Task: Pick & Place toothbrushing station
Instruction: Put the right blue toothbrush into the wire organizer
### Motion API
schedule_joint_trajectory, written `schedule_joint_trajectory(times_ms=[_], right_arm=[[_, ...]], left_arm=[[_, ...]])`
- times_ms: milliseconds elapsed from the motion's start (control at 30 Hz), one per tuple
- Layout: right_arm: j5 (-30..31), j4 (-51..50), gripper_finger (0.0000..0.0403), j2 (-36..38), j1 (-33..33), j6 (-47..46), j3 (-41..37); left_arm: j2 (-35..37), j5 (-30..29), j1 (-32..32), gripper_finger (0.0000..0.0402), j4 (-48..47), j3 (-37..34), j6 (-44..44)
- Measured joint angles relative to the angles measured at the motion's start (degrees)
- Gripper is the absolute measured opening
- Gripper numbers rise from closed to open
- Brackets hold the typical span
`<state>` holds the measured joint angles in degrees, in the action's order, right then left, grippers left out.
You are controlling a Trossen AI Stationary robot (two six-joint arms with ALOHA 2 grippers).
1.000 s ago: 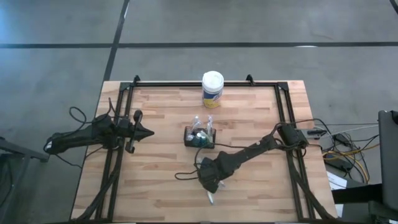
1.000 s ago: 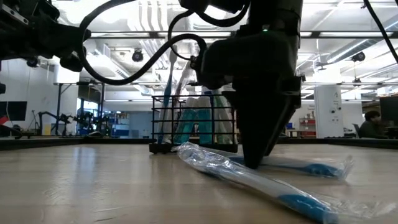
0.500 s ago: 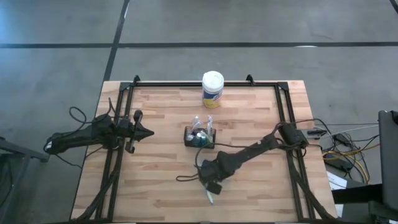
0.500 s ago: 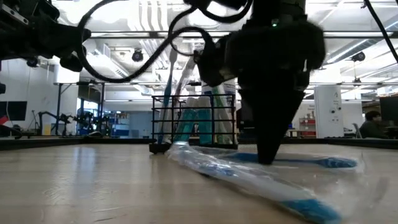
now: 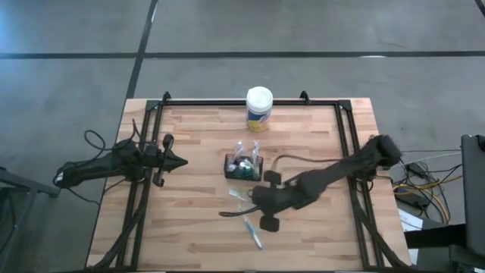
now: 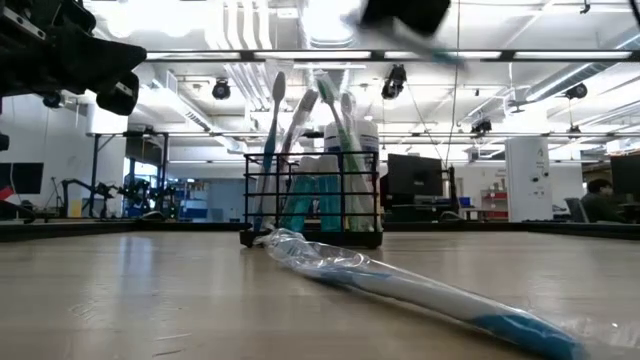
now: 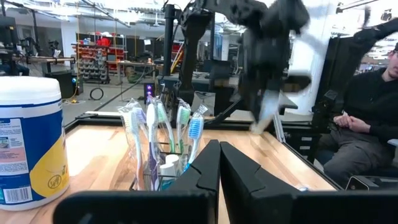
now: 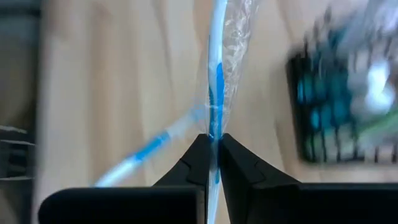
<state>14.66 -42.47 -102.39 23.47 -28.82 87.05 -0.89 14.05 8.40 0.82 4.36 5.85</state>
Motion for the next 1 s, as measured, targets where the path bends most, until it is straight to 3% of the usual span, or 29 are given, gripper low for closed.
schedule_joint_trajectory(times_ms=[167,400,667,1000], right_arm=[[0.41,16.36,0.0014,13.48,0.68,11.09,-9.95],[0.68,40.67,0.0014,33.28,0.56,24.30,-30.49],[6.23,54.56,0.0013,50.54,0.52,27.81,-51.11],[6.38,74.58,0.0013,68.59,-0.99,28.12,-73.68]], left_arm=[[-0.02,0.00,0.00,0.0012,-0.04,0.00,-0.04],[-0.02,0.01,-0.01,0.0012,-0.04,-0.01,-0.06],[-0.01,-0.16,-0.01,0.0012,0.05,-1.90,-0.49],[0.00,-0.56,0.00,0.0012,1.76,-3.28,-0.79]])
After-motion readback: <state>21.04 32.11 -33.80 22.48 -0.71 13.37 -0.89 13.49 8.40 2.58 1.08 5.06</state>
